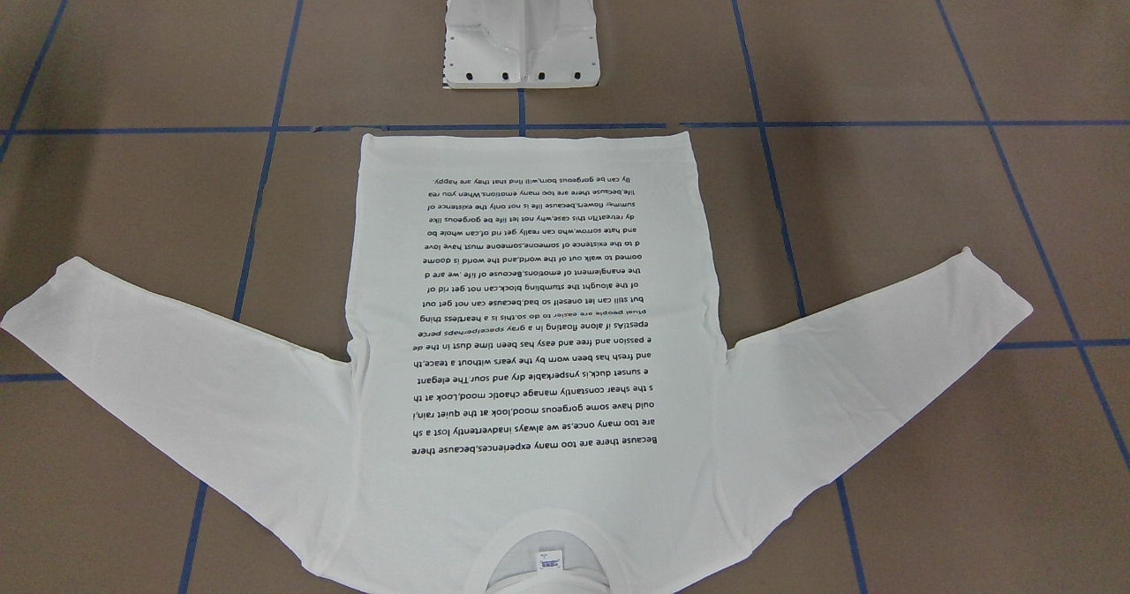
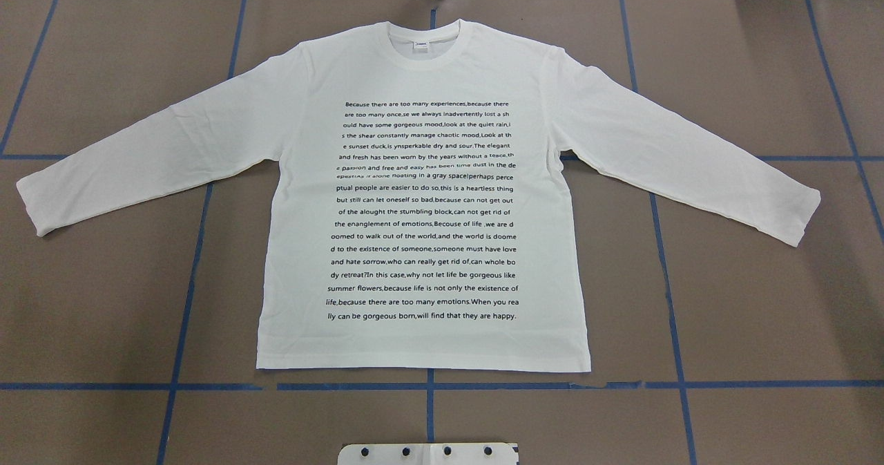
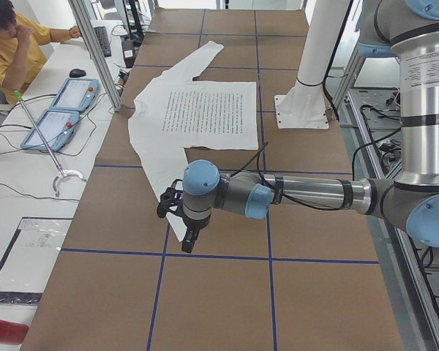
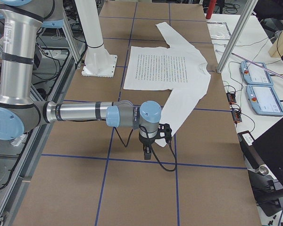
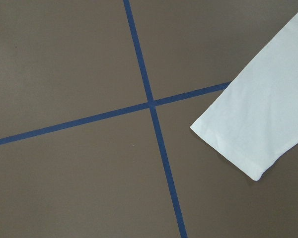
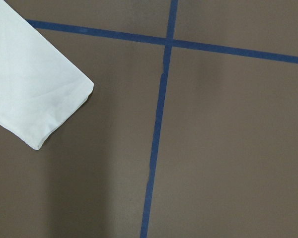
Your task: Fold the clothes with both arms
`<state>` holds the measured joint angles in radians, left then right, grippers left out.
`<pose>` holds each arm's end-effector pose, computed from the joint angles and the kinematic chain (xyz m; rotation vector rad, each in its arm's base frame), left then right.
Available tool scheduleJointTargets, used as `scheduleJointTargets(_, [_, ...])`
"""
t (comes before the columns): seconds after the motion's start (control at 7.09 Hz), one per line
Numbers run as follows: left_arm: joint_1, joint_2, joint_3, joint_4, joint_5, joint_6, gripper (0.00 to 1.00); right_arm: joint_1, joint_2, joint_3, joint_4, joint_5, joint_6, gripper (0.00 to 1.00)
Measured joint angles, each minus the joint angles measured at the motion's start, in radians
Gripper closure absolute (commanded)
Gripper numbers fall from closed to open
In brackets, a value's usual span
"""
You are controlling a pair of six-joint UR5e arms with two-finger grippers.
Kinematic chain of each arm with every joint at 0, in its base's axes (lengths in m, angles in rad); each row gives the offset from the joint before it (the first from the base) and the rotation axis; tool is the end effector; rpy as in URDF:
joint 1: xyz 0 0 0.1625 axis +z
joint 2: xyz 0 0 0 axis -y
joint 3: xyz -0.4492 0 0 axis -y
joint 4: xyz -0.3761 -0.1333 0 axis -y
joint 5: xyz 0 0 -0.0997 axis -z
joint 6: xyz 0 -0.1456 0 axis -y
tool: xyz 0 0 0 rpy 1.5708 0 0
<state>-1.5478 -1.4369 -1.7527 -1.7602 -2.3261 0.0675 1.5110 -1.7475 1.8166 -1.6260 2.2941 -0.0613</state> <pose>-0.0234 -0.4382 0.6692 0.2429 0.7472 0.1754 0.0131 -0.3989 0.6865 0.0138 -0.7237 -0.1208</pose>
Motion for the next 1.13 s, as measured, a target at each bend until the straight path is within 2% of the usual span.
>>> scheduleJointTargets(0.42, [0.004, -0.001, -0.038, -0.010, 0.003, -0.002, 0.00, -0.001, 0.001, -0.001, 0.023, 0.000, 0.002, 0.00])
scheduleJointTargets(0.56, [0.004, -0.004, -0.081, -0.011, 0.008, -0.005, 0.00, -0.001, 0.003, 0.000, 0.076, -0.001, 0.004, 0.00])
scheduleJointTargets(0.85, [0.002, -0.045, -0.128, -0.052, 0.012, -0.018, 0.00, 0.000, 0.011, 0.001, 0.280, -0.010, 0.004, 0.00])
scheduleJointTargets(1.13, [-0.012, -0.092, -0.124, -0.188, 0.020, -0.036, 0.00, 0.000, 0.026, -0.029, 0.411, -0.034, 0.053, 0.00])
